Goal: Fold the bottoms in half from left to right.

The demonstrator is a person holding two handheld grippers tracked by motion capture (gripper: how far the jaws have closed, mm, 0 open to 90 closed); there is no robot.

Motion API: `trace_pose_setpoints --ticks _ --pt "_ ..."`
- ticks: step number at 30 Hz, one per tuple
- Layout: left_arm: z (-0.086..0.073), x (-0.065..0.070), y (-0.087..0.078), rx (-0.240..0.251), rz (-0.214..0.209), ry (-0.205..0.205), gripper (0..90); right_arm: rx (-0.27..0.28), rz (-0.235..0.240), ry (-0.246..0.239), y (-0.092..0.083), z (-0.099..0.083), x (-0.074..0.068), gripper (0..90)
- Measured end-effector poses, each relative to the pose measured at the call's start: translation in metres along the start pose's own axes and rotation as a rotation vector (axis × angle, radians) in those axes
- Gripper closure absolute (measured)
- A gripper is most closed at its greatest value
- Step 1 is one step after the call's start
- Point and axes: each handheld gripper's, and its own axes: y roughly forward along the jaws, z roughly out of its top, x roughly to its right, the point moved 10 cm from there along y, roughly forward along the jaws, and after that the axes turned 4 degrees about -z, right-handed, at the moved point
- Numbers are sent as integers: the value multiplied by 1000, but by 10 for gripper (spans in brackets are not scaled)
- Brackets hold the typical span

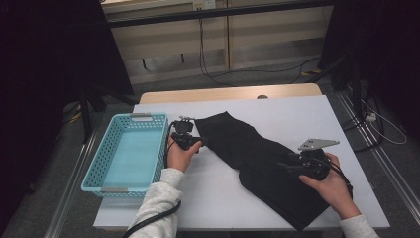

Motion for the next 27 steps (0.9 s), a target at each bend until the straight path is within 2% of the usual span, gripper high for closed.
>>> trace_pose_setpoints --ticks 1,2,7,10,15,20,27 --pt "0 1 1 8 1 -10 126 0 0 0 0 0 0 416" --pt "-2 1 0 -3 -6 3 123 -2 6 -12 0 1 -4 413" --pt "-3 1 -2 8 0 2 118 10 26 -38 1 5 -17 396" --pt "-5 1 -4 2 -4 7 117 7 59 -59 7 7 -33 398" --pt "-5 2 -5 7 -2 2 116 -14 86 -71 16 1 -44 408" --pt "-5 6 -5 7 -9 11 112 -36 107 -81 25 -4 -57 471" --pt "-7 5 -7 6 -9 12 110 -63 184 -104 31 -11 -82 567"
